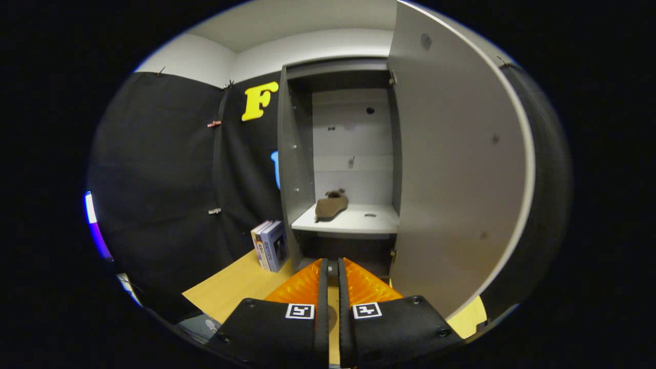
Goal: Open the shoe cabinet door, grab the shoes and put them into the shoe cabinet, then close the shoe cabinet door.
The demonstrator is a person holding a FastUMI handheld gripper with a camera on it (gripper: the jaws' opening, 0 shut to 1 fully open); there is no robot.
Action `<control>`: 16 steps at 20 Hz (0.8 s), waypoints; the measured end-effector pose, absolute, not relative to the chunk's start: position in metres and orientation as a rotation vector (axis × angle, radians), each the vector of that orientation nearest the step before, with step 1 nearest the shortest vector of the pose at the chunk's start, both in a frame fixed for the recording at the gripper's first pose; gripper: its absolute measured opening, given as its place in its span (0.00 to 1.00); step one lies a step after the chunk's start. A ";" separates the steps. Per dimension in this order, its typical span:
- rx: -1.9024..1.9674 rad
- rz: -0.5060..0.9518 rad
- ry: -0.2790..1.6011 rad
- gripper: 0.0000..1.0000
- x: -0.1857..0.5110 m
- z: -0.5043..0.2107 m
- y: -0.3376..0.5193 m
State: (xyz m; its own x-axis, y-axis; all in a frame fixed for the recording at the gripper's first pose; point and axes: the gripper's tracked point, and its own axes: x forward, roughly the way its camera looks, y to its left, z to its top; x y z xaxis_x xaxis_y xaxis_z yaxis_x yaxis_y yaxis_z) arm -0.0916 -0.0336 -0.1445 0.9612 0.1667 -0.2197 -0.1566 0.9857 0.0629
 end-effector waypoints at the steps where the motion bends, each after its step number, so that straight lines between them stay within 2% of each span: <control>1: 0.046 0.159 0.253 0.13 -0.085 -0.165 -0.022; 8: 0.086 0.075 0.440 0.12 -0.062 -0.311 0.027; 16: 0.075 0.000 0.644 0.13 -0.058 -0.448 0.043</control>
State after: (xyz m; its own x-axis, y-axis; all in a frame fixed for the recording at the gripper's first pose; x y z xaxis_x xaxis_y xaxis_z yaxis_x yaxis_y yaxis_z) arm -0.0578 0.0432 -0.4479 0.7997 0.0236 -0.5999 0.0229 0.9973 0.0697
